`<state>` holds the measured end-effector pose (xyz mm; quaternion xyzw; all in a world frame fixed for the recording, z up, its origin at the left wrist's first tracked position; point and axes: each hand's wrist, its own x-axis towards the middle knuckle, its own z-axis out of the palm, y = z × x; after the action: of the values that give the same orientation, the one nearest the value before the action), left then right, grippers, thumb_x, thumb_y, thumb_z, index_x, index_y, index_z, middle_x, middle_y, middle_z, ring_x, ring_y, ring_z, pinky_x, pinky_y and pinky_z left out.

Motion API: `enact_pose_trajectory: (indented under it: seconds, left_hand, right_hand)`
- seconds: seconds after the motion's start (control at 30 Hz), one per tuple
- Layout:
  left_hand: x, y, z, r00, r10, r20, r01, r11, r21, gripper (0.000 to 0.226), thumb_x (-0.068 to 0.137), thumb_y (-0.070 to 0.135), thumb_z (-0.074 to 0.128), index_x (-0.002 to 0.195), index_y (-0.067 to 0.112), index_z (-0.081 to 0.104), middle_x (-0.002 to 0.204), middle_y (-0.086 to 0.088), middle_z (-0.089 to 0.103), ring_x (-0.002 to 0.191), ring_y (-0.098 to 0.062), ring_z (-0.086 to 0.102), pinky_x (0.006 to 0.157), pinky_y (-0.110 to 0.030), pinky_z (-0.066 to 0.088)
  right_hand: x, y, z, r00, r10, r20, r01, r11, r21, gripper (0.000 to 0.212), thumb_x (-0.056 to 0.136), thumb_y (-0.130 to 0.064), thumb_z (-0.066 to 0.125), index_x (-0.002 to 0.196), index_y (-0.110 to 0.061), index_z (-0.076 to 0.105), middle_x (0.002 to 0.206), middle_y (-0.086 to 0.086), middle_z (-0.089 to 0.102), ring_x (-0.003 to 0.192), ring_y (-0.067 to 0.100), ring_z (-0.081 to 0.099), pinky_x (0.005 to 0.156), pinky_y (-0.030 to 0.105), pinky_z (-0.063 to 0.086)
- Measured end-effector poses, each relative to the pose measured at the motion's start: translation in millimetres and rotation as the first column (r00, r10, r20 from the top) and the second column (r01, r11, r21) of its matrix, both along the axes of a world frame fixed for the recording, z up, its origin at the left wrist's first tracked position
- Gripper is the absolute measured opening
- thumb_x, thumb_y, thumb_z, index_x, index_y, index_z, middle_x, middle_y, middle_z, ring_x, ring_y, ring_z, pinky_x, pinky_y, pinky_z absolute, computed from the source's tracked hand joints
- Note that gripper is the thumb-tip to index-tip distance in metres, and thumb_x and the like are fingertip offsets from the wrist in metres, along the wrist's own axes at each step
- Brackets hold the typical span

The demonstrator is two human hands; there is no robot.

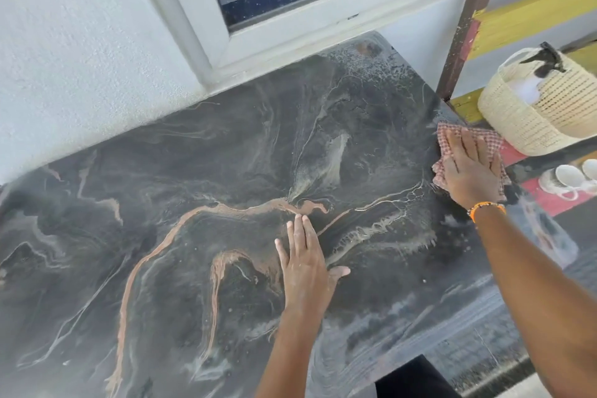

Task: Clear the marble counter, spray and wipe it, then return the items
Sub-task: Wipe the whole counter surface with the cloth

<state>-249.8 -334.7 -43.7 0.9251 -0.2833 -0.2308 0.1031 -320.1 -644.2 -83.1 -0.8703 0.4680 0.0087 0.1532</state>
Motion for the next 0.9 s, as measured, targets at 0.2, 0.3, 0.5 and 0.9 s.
enact_pose_trajectory:
  seconds: [0.2, 0.3, 0.5, 0.9]
  left_hand:
    - [-4, -46, 1, 0.997, 0.079, -0.013, -0.079, 0.997, -0.017, 0.108, 0.078, 0.063, 0.048, 0.146, 0.005, -0.013, 0.157, -0.010, -0.017, 0.144, -0.024, -0.017, 0.116, -0.045, -0.008]
    - [-5, -61, -3, 0.994, 0.112, -0.011, -0.112, 0.993, 0.029, 0.108, 0.078, 0.063, 0.050, 0.146, 0.005, -0.012, 0.157, -0.009, -0.017, 0.145, -0.024, -0.017, 0.116, -0.046, -0.006]
    - [0, -96, -4, 0.987, 0.159, 0.020, -0.159, 0.986, 0.046, 0.115, 0.067, 0.076, 0.034, 0.147, 0.003, -0.004, 0.158, -0.012, -0.007, 0.146, -0.027, -0.009, 0.117, -0.046, -0.002]
    - [25, -144, -10, 0.994, 0.105, 0.030, -0.106, 0.993, 0.054, 0.107, 0.077, 0.064, 0.046, 0.146, 0.004, -0.009, 0.157, -0.010, -0.017, 0.145, -0.027, -0.014, 0.117, -0.043, -0.004]
  right_hand:
    - [7, 85, 0, 0.998, 0.063, -0.014, -0.064, 0.996, -0.064, 0.059, 0.094, -0.032, 0.034, 0.149, -0.025, 0.013, 0.159, 0.007, 0.008, 0.146, 0.033, 0.007, 0.114, 0.056, 0.004]
    - [33, 113, -6, 0.879, 0.476, 0.005, -0.476, 0.879, -0.034, 0.059, 0.094, -0.036, 0.027, 0.149, -0.032, 0.005, 0.160, 0.000, -0.001, 0.146, 0.028, -0.007, 0.116, 0.053, -0.007]
    - [100, 65, -5, 0.556, 0.831, 0.000, -0.829, 0.555, -0.060, 0.055, 0.096, -0.038, 0.030, 0.147, -0.035, 0.012, 0.159, -0.006, 0.009, 0.147, 0.020, 0.005, 0.117, 0.048, -0.003]
    - [27, -24, -6, 0.994, 0.106, 0.026, -0.104, 0.993, -0.058, 0.056, 0.096, -0.035, 0.030, 0.149, -0.024, 0.015, 0.159, 0.007, 0.010, 0.146, 0.033, 0.008, 0.115, 0.056, 0.004]
